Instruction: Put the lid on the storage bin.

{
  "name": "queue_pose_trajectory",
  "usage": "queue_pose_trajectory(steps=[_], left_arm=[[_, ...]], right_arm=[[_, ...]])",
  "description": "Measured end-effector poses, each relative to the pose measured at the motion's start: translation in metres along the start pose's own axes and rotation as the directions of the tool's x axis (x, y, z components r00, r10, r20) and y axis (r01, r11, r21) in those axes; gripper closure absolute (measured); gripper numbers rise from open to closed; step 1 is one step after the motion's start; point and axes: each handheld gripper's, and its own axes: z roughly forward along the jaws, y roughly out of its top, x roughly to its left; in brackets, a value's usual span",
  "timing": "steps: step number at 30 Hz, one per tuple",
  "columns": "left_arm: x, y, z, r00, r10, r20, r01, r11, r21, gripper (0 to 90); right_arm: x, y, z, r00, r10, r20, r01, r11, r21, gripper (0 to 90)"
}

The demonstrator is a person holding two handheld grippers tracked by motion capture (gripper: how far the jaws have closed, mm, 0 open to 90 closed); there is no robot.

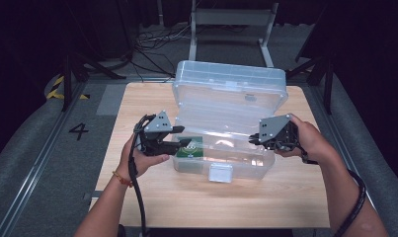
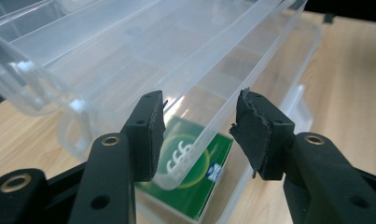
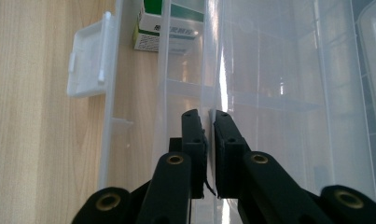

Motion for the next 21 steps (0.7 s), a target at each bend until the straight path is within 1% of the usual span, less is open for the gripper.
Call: queue_pose_trajectory(steps=[1, 2, 3, 4, 5, 6, 8, 9, 10, 11, 12, 14, 16, 17, 19, 21], left_arm=[[0.001, 0.002, -0.001, 0.9998, -0.004, 0.018, 0.004, 0.9999, -0.011, 56.2], [0.001, 0.005, -0.002, 0.9995, -0.008, 0.031, 0.009, 0.9997, -0.021, 55.8], [0.001, 0.007, -0.003, 0.9996, -0.005, 0.028, 0.005, 0.9996, -0.028, 54.9], [0.001, 0.007, -0.003, 0.9996, -0.005, 0.028, 0.005, 0.9996, -0.028, 55.2], [0.001, 0.012, -0.005, 0.9999, 0.004, 0.012, -0.004, 0.9994, -0.034, 56.6], [0.002, 0.013, -0.006, 0.9999, 0.007, 0.008, -0.007, 0.9992, -0.039, 56.8], [0.005, 0.017, -0.008, 0.9999, -0.005, 0.009, 0.006, 0.9981, -0.061, 58.9], [0.006, 0.018, -0.008, 0.9999, -0.013, 0.003, 0.013, 0.9975, -0.069, 59.0], [0.008, 0.02, -0.009, 0.9999, -0.012, -0.007, 0.012, 0.9975, -0.07, 59.4], [0.009, 0.022, -0.009, 0.9998, -0.013, -0.015, 0.012, 0.9973, -0.072, 61.1], [0.011, 0.024, -0.009, 0.9996, -0.015, -0.022, 0.013, 0.9973, -0.072, 61.3], [0.013, 0.026, -0.009, 0.9993, -0.023, -0.031, 0.02, 0.9959, -0.088, 63.3], [0.015, 0.029, -0.01, 0.9986, -0.03, -0.044, 0.026, 0.9954, -0.092, 66.1], [0.017, 0.03, -0.009, 0.9985, -0.035, -0.043, 0.03, 0.9951, -0.094, 67.4], [0.019, 0.031, -0.009, 0.9981, -0.031, -0.054, 0.026, 0.9953, -0.094, 70.5], [0.019, 0.031, -0.009, 0.998, -0.035, -0.052, 0.03, 0.9952, -0.093, 72.0]], right_arm=[[0.001, 0.0, 0.0, 1.0, 0.002, -0.007, -0.002, 1.0, 0.002, 85.4], [0.001, 0.0, 0.0, 0.9999, 0.0, -0.012, 0.0, 1.0, 0.002, 85.4], [0.001, -0.001, 0.001, 0.9999, -0.008, -0.011, 0.008, 1.0, -0.002, 85.4], [0.002, -0.001, 0.001, 0.9999, -0.001, -0.012, 0.001, 1.0, -0.001, 85.4], [0.002, -0.001, 0.001, 0.9999, -0.007, -0.013, 0.007, 1.0, -0.003, 85.3], [0.003, -0.001, 0.001, 0.9998, -0.002, -0.017, 0.002, 1.0, -0.002, 85.3], [0.004, -0.001, 0.002, 0.9999, -0.002, -0.016, 0.002, 1.0, 0.0, 85.2], [0.005, -0.001, 0.002, 0.9997, -0.011, -0.02, 0.011, 1.0, -0.002, 85.2], [0.006, -0.001, 0.002, 0.9998, -0.005, -0.019, 0.006, 1.0, 0.002, 85.2], [0.007, -0.001, 0.002, 0.9999, -0.009, -0.014, 0.009, 1.0, 0.005, 85.1], [0.007, -0.001, 0.002, 0.9997, -0.016, -0.02, 0.016, 1.0, 0.003, 85.1], [0.008, -0.001, 0.003, 0.9998, -0.014, -0.016, 0.014, 1.0, 0.002, 85.1], [0.009, -0.002, 0.003, 0.9997, -0.012, -0.02, 0.012, 1.0, 0.005, 85.1], [0.01, -0.002, 0.003, 0.9997, -0.012, -0.021, 0.012, 1.0, 0.006, 85.1], [0.01, -0.002, 0.004, 0.9996, -0.013, -0.024, 0.014, 1.0, 0.006, 85.0], [0.011, -0.002, 0.004, 0.9995, -0.017, -0.026, 0.017, 1.0, 0.002, 84.8]])
